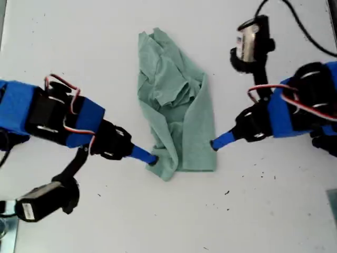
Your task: Fold t shirt
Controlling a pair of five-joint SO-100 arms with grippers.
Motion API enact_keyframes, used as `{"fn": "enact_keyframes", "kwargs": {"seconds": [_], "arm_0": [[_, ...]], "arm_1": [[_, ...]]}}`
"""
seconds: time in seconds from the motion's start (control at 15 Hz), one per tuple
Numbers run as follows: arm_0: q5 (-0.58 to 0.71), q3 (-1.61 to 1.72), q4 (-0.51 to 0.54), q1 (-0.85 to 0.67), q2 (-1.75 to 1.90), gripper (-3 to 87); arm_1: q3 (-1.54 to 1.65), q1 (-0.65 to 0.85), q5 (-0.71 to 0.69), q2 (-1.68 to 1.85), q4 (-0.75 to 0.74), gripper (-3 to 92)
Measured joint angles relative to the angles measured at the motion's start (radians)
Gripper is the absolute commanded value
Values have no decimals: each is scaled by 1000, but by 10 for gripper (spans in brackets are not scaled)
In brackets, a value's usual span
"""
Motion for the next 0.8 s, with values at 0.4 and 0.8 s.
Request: {"fn": "enact_keyframes", "kwargs": {"seconds": [0.4,0.8], "arm_0": [[-12,-232,2,6,-356,330],[-23,-434,2,-9,-615,207]], "arm_1": [[-278,-44,49,-428,46,375],[-279,-46,64,-652,-141,205]]}}
